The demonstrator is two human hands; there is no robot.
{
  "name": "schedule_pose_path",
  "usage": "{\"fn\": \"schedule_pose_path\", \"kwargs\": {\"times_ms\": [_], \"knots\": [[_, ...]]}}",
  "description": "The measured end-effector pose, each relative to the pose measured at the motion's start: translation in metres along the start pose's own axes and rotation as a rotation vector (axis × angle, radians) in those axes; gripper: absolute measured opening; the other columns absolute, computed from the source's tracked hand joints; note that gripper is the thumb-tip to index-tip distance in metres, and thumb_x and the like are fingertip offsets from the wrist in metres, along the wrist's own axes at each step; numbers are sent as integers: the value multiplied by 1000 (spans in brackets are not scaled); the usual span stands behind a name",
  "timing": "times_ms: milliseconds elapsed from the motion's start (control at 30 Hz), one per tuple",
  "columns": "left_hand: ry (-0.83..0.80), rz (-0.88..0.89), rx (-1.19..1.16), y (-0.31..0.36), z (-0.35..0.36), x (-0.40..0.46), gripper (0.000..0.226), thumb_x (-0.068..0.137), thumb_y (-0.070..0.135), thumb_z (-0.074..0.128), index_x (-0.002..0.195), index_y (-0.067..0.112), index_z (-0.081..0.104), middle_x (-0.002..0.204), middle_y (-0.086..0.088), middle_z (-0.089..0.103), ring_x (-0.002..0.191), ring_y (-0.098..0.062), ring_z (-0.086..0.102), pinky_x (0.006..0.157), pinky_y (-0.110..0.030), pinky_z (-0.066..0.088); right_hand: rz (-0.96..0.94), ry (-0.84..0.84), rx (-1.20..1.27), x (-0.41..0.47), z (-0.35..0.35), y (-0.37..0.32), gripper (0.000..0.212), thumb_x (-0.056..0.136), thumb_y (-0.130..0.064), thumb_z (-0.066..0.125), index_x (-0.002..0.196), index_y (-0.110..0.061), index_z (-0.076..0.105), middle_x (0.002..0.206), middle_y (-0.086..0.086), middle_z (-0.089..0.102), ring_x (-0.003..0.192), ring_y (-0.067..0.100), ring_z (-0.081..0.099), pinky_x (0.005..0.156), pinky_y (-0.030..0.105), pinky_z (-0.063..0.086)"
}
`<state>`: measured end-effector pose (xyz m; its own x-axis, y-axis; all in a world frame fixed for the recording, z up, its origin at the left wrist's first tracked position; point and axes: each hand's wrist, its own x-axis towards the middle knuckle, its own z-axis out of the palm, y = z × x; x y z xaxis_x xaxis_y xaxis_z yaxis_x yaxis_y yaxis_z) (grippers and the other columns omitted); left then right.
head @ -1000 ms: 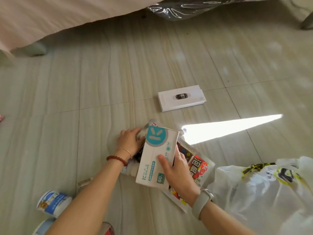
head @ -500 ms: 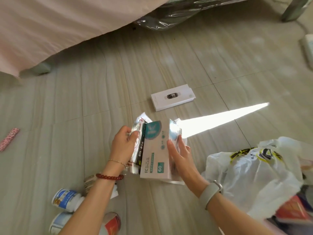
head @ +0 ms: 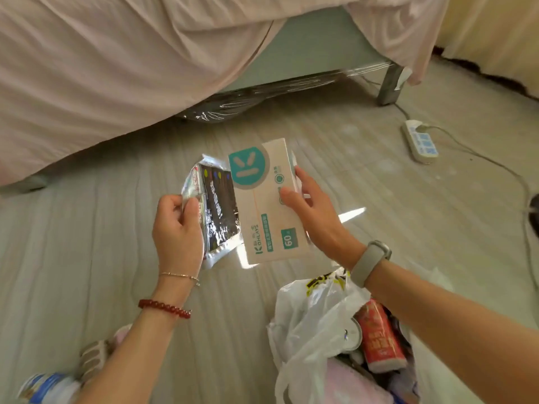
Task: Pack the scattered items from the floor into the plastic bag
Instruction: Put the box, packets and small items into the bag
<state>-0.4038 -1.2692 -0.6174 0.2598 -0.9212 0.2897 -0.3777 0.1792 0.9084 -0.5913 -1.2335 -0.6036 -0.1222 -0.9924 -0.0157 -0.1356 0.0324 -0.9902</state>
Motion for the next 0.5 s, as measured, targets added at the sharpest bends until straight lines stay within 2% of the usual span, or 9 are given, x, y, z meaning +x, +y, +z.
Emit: {"fn": "schedule_pose_path", "kwargs": {"times_ms": [67,100,167,233,333,400,500], "knots": [[20,-13,-43,17,14,-14,28,89,18,52,68,29,37,64,7,48,56,-2,49,61,-30,43,-14,62,-79,-15,-36,-5,72,74,-52,54,138,-34,27,112,1,59,88,13,67,71,33,59],[21,-27,-73,24,21,-21,29,90,17,51,68,29,37,66,7,49,62,-9,52,65,-35,46,-17,102,-100,-25,-53,-4,78,70,-56,53,140,-33,26,116,2,57,89,13,67,69,30,59],[-8,-50,-113,36,37,-38,28,91,18,49,70,31,36,71,7,50,73,-27,58,69,-45,52,-5,124,-115,-49,-85,4,78,70,-55,53,140,-29,28,108,-5,59,82,6,68,61,21,56],[-48,-47,-105,43,51,-55,28,91,19,48,70,31,35,73,3,52,80,-36,60,70,-50,54,61,99,-217,-74,-112,18,81,68,-59,52,140,-32,27,109,-7,58,81,5,68,60,21,56],[-77,-41,-99,44,64,-72,27,91,19,49,71,32,36,80,-8,55,80,-36,60,70,-53,53,193,-75,-387,-103,-142,34,76,63,-65,53,132,-44,28,115,1,57,84,13,67,66,28,59],[-92,-41,-104,44,69,-79,26,91,19,50,71,31,37,74,-2,53,78,-35,59,71,-54,52,270,-256,-412,-117,-153,37,71,63,-60,57,128,-43,35,107,-3,62,78,15,70,64,28,59],[-114,-58,-132,44,74,-86,26,92,18,49,72,31,38,74,8,52,78,-31,60,70,-48,53,372,-479,-432,-129,-158,30,58,67,-50,60,120,-51,37,104,-4,64,72,13,70,59,20,55]]}}
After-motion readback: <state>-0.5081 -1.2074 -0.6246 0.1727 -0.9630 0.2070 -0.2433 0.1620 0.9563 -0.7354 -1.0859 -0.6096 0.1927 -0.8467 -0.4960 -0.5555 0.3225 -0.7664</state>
